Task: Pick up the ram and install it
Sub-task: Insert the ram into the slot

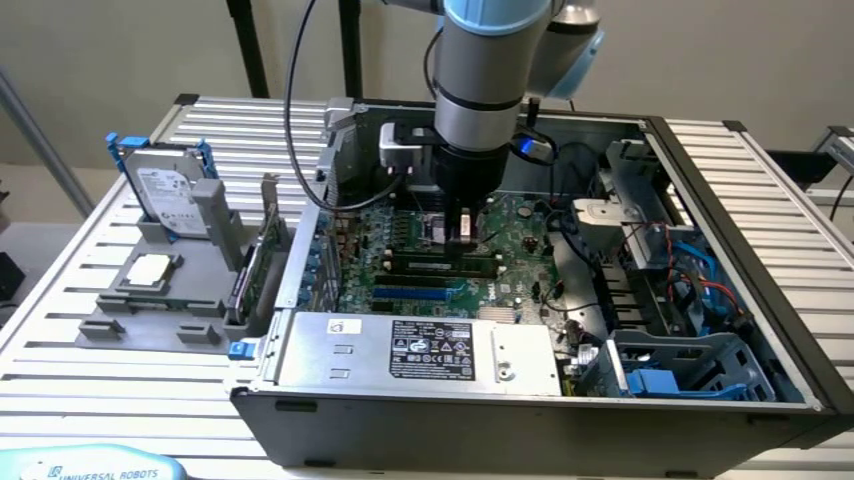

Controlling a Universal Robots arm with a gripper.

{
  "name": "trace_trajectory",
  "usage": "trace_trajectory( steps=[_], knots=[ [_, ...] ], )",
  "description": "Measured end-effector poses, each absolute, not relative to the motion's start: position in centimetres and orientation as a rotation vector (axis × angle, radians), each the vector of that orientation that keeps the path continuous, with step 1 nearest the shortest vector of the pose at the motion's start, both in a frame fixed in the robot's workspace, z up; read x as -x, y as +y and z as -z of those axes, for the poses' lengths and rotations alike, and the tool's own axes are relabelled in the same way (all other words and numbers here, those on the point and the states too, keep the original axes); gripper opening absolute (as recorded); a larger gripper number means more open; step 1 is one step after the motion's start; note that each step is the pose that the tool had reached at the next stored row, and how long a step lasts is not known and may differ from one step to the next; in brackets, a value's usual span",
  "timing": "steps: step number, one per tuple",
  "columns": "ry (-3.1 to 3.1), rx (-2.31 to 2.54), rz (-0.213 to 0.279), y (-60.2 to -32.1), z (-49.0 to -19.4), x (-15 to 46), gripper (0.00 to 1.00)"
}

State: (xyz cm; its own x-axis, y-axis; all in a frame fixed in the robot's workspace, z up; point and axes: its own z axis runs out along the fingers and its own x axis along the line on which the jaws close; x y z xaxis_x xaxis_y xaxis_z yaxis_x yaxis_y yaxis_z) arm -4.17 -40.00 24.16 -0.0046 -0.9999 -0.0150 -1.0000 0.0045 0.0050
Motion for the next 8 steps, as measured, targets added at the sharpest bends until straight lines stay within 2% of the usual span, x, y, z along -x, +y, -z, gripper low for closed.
trace_trajectory(
  steps=[2, 4, 8],
  knots=[
    [2.221, 2.211, -0.023, -40.00, -24.63, 4.17, 0.22],
    [2.220, 2.210, -0.025, -40.00, -24.70, 4.17, 0.13],
    [2.220, 2.210, -0.026, -40.00, -24.70, 4.17, 0.11]
  ],
)
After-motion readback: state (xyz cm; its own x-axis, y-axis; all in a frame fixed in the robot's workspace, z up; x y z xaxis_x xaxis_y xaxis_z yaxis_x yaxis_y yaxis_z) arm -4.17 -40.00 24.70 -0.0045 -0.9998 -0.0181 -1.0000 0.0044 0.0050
